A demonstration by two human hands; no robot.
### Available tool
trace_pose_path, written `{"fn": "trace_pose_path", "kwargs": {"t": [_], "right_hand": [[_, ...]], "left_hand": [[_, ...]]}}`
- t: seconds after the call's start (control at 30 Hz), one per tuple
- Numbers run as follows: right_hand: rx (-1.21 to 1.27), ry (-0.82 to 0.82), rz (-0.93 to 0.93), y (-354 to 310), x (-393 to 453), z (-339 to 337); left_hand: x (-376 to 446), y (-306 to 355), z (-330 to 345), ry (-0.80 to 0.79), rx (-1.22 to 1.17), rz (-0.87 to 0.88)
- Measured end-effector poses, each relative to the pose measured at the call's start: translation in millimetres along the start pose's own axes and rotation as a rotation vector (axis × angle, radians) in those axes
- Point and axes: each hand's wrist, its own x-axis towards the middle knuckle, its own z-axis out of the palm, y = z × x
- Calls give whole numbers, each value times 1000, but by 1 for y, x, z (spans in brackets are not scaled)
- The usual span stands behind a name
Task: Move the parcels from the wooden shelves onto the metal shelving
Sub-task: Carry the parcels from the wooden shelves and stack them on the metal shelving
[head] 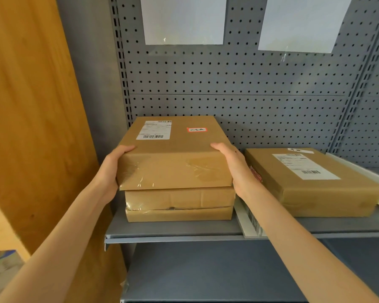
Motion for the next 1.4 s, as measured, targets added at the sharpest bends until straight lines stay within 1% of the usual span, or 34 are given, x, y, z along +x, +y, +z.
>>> {"fn": "trace_pose_path", "kwargs": {"t": [0.3,0.47,0.63,0.73,0.83,0.93,1.07,1.23,1.4], "right_hand": [[-22,54,60,-2,-4,-8],[-60,30,86,-7,-3,-9],[-73,45,96,-8,-8,-10],[-72,70,89,-9,-10,-9],[-114,118,82,-9,-12,-7],[-162,160,65,-9,-15,-7],[-252,207,-11,-14,-16,-10],[-467,318,-210,-20,-35,-9],[-725,352,-373,-21,-77,-6]], "left_hand": [[-5,0,7,-58,27,-24],[0,-1,9,-43,61,-50],[0,-1,9,-60,56,-51],[1,-2,9,-44,66,-46],[4,-6,9,28,104,-17],[6,-11,10,86,151,61],[6,-10,7,172,324,213],[-10,-6,-11,228,486,425],[-43,0,-28,220,805,661]]}}
